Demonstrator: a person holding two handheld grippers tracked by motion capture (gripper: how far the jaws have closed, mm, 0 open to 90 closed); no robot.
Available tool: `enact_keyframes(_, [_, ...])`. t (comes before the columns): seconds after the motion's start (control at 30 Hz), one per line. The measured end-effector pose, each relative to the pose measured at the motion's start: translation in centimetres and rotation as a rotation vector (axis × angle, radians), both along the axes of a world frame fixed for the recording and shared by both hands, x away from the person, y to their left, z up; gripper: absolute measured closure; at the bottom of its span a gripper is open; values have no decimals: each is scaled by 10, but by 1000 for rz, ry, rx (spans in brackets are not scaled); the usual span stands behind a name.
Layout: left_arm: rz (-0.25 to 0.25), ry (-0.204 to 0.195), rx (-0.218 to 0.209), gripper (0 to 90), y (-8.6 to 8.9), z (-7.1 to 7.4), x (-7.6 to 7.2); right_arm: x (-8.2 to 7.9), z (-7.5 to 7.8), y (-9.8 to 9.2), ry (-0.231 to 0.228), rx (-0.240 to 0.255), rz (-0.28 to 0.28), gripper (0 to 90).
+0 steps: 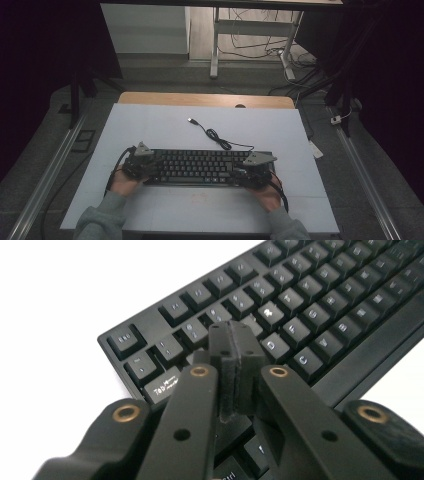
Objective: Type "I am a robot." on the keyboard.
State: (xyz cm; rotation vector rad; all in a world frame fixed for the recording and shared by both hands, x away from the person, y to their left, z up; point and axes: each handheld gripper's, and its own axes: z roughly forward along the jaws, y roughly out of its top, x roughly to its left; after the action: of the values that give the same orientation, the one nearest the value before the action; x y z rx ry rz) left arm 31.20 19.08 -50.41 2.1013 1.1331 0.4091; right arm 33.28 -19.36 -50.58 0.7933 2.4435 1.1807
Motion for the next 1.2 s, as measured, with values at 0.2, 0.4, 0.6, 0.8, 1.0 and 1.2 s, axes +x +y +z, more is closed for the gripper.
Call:
enact_keyframes(0.2, [21,-36,-36,677,3,5,-2,0,0,0,-1,0,3,546])
enact_keyframes(0.4, [35,-41,-65,537,8,7,-2,0,0,0,-1,0,4,546])
enact_keyframes(0.6, [31,-45,-78,463,8,8,-3,0,1,-1,-3,10,-1,546])
enact_keyframes(0.8, [29,-42,-88,402,7,9,-3,0,1,-1,-4,12,0,546])
enact_keyframes(1.0, [23,-44,-93,384,7,10,-3,1,3,-1,-4,27,3,546])
enact_keyframes(1.2, [20,-44,-91,380,6,10,-3,1,5,2,2,53,10,546])
